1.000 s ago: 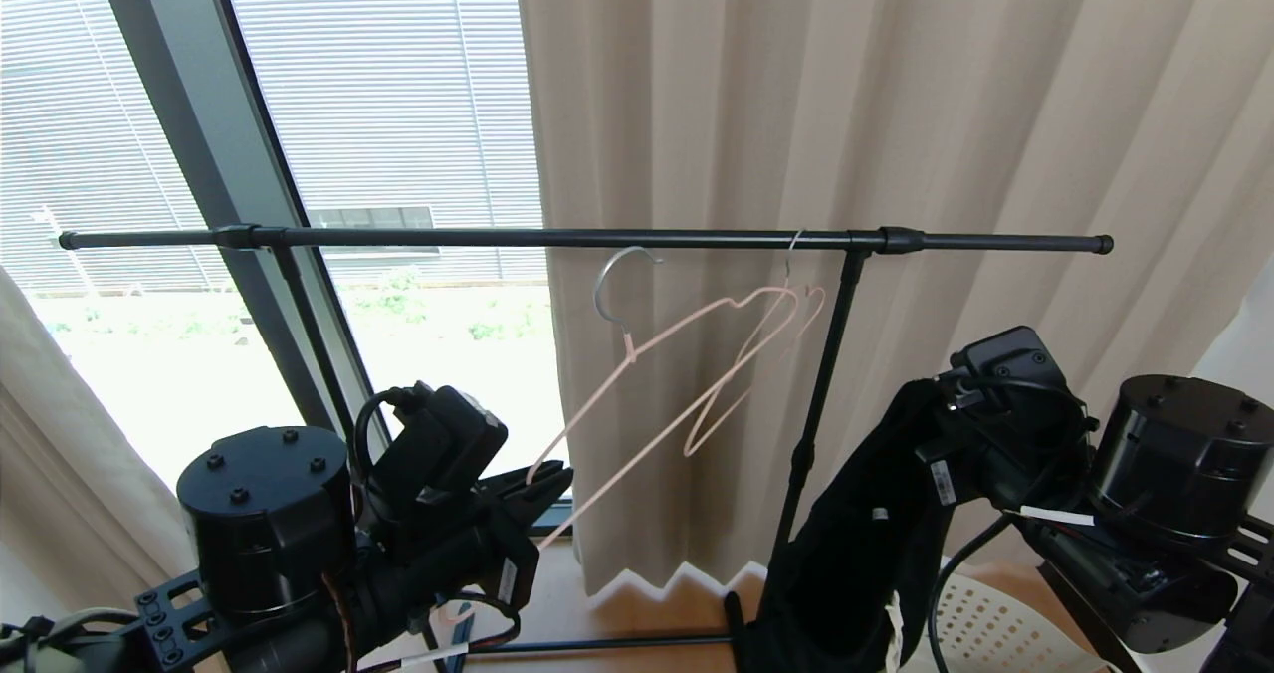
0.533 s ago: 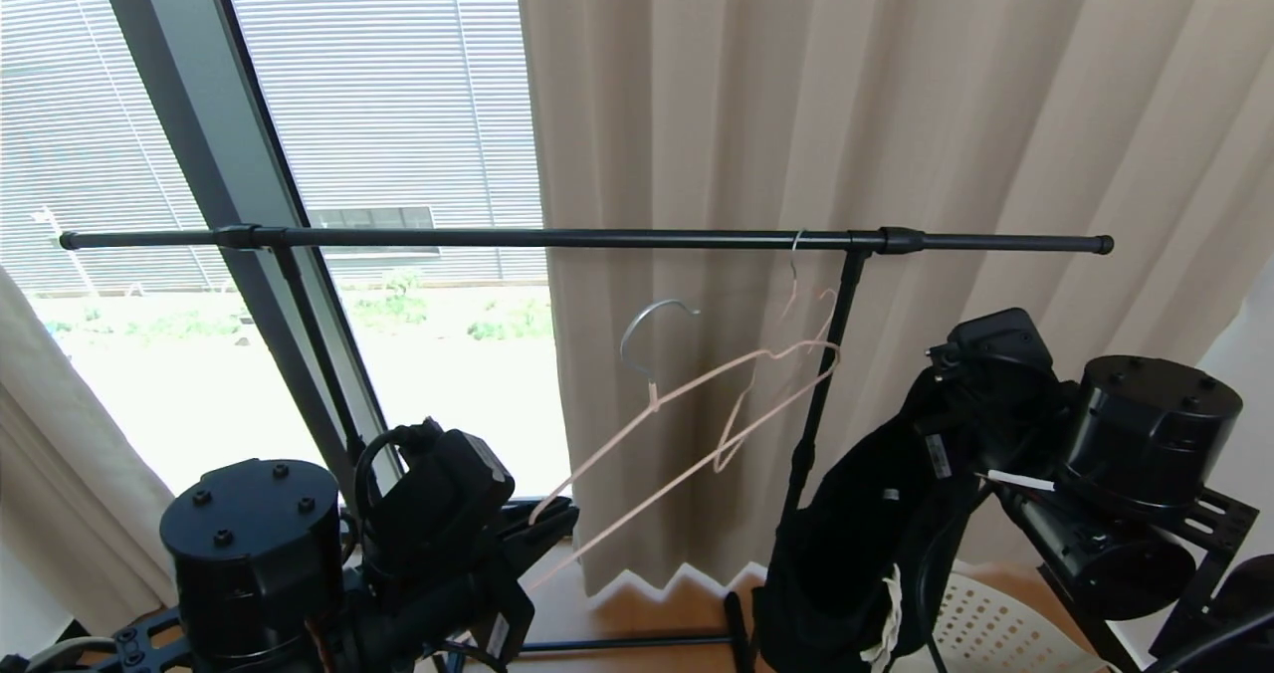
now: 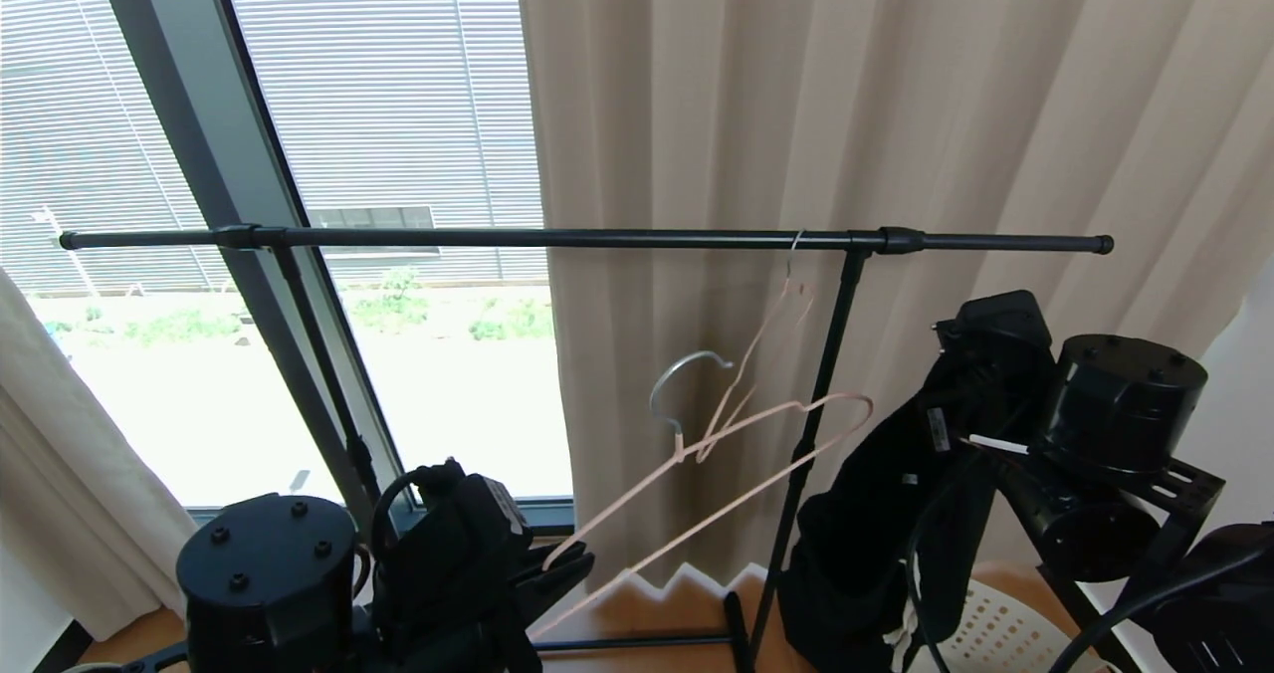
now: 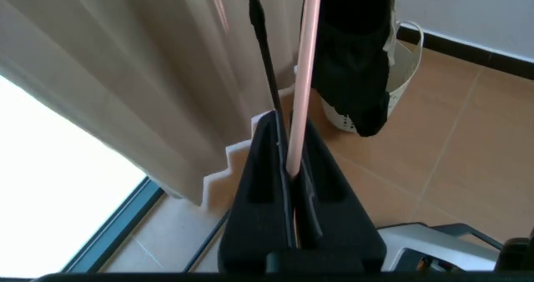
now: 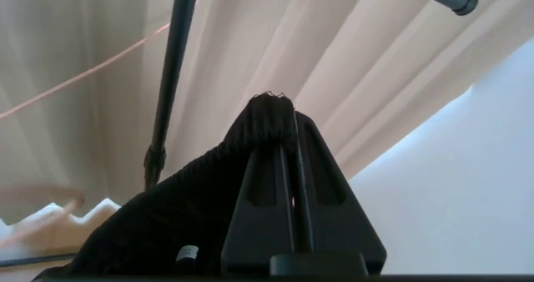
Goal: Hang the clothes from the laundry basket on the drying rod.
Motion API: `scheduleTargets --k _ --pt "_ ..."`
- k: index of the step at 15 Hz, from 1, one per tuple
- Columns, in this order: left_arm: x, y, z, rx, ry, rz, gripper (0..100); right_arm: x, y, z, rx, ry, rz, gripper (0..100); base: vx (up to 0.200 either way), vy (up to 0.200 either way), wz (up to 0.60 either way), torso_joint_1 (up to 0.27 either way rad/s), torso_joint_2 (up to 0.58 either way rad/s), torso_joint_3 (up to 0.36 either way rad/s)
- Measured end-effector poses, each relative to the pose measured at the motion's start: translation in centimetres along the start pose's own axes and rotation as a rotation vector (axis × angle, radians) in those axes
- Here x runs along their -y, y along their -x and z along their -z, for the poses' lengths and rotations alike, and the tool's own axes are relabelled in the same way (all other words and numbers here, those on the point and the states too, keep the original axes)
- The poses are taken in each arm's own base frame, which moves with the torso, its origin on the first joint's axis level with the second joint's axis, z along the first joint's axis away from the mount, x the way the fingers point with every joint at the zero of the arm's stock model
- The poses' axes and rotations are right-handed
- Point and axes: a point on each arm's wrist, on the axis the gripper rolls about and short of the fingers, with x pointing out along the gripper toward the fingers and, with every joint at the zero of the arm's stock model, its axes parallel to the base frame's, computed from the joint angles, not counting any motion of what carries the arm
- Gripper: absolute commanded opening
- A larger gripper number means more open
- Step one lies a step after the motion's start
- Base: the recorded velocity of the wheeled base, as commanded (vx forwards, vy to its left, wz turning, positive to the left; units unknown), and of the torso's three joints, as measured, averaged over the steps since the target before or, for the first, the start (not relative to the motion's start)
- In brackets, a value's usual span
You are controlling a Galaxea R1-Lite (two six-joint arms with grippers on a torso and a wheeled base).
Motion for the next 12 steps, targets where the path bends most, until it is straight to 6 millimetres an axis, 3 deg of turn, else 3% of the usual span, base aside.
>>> scheduleTargets --k 4,12 --pt "0.8 -0.3 0.3 -0.017 -0.006 0.034 0 -0.4 -0.2 -0.2 0.002 -0.015 0.010 0 0.000 0.000 0.00 0.000 0.00 0.000" --pt "1.0 -1.5 0.9 -0.021 0.008 0.037 0 -2.8 2.3 -0.3 0.021 -0.014 -0.070 0 0.000 0.000 0.00 0.000 0.00 0.000"
